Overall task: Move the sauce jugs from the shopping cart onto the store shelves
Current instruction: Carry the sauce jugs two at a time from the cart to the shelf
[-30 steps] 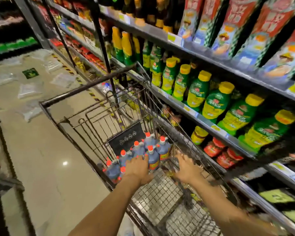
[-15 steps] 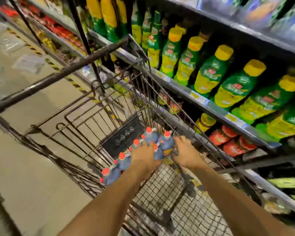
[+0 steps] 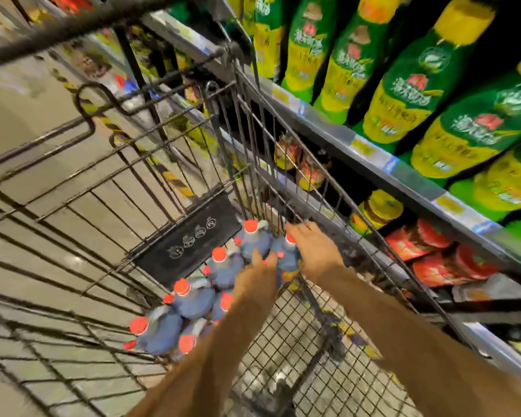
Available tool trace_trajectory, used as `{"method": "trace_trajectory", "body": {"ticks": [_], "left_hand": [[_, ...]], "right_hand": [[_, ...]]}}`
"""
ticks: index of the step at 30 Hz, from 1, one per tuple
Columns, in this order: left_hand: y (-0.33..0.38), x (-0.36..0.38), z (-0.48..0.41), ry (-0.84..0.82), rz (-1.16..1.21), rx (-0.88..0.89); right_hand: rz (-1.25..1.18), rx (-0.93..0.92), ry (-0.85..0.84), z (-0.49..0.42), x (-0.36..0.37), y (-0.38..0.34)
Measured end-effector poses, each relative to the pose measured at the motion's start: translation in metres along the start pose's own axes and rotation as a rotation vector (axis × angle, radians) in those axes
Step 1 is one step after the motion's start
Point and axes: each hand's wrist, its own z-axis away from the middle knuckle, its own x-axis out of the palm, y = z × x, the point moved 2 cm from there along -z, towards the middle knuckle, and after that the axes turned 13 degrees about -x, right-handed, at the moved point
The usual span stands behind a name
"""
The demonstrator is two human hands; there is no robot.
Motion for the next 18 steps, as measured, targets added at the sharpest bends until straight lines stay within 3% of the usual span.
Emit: {"method": "trace_trajectory", "body": {"ticks": [3, 7, 11, 12, 15, 18], "left_hand": [[-0.001, 0.004, -0.006, 0.016, 0.072, -0.022], [-0.005, 0.006, -0.007, 0.034, 0.017, -0.012], [-0.004, 0.005, -0.004, 0.038, 0.001, -0.002], [-0.004, 0.004, -0.002, 0.038, 0.01, -0.008], [-0.003, 0.001, 0.001, 0.045, 0.007, -0.014], [-0.002, -0.001, 0.001, 0.044, 0.009, -0.008]], "right_hand": [[0.246, 0.018, 0.187, -0.007, 0.006, -0.004], [0.204, -0.039, 0.102, -0.003, 0.016, -0.003], [0.298, -0.239, 0.391, 0.031, 0.005, -0.011], [0.274, -0.23, 0.386, 0.038, 0.007, -0.011], [0.207, -0.073, 0.136, 0.052, 0.022, -0.01], [0.046, -0.006, 0.174, 0.074, 0.027, -0.009]]}}
